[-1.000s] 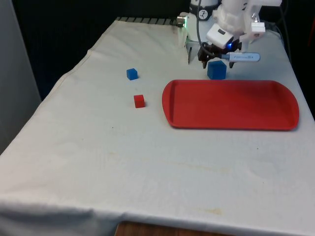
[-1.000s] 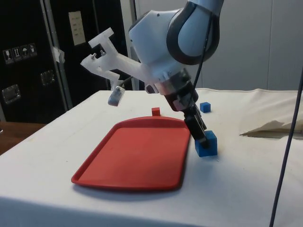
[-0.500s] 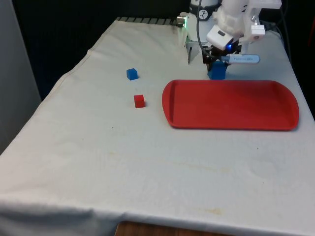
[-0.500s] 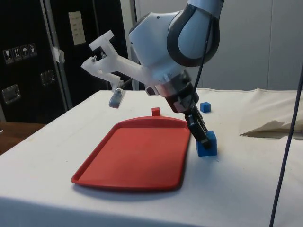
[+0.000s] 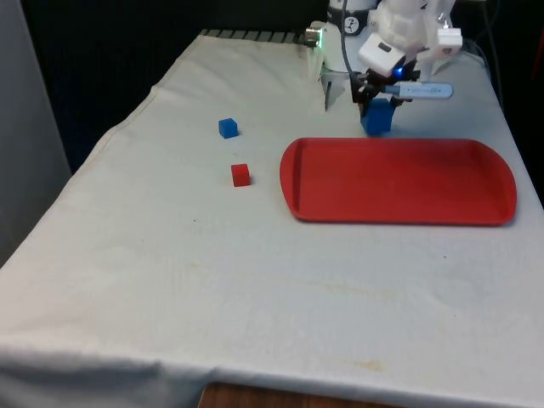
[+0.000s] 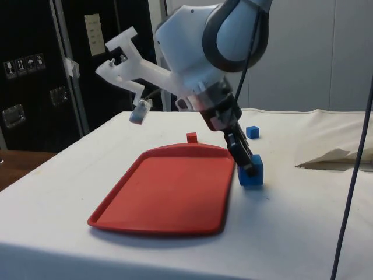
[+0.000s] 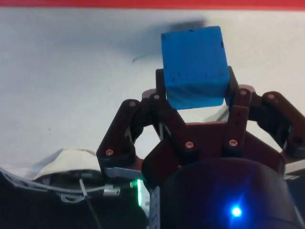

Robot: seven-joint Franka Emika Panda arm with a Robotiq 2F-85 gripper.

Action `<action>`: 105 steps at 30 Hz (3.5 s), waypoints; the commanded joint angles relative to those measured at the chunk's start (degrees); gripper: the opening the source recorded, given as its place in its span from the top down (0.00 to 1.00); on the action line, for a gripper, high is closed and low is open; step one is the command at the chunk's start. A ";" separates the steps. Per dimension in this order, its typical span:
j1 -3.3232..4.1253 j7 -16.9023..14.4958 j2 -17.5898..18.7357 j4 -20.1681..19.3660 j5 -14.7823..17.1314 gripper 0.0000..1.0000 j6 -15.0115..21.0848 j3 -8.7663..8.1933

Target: Pick up the largest block and place it onto the tray.

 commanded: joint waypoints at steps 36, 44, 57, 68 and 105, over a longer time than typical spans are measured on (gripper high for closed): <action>-0.06 5.16 -6.07 8.71 -0.97 1.00 -7.33 0.00; -0.06 6.13 -4.58 10.77 -0.86 1.00 -5.79 0.11; -0.57 5.67 1.89 14.78 -0.17 1.00 -2.29 -0.40; -1.55 4.76 7.91 19.82 0.52 1.00 -1.60 -1.03; -1.55 3.38 15.24 24.47 2.06 0.00 -0.11 -2.41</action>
